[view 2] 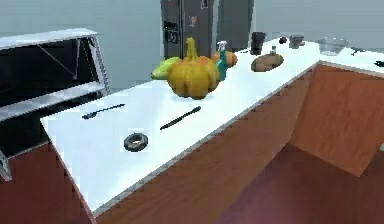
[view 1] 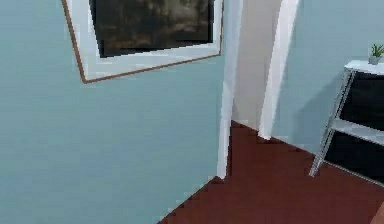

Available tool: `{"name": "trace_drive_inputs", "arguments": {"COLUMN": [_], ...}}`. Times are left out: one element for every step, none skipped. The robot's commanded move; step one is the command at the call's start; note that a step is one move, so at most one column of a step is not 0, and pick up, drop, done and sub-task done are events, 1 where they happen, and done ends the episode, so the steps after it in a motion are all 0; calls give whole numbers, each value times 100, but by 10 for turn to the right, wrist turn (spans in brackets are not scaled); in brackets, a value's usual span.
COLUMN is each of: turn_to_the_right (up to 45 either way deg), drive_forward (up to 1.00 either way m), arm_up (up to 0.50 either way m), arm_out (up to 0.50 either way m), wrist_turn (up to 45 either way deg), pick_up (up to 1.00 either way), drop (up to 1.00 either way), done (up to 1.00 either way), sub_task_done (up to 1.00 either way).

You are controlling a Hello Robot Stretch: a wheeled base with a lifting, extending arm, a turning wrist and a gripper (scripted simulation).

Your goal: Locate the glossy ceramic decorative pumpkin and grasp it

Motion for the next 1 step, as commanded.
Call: {"name": "trace_drive_inputs", "arguments": {"turn_to_the_right": [0], "drive_forward": [30], "arm_up": [0], "arm_out": [0], "wrist_turn": [0], "pick_up": [0], "drop": [0], "done": [0], "sub_task_done": [0]}}
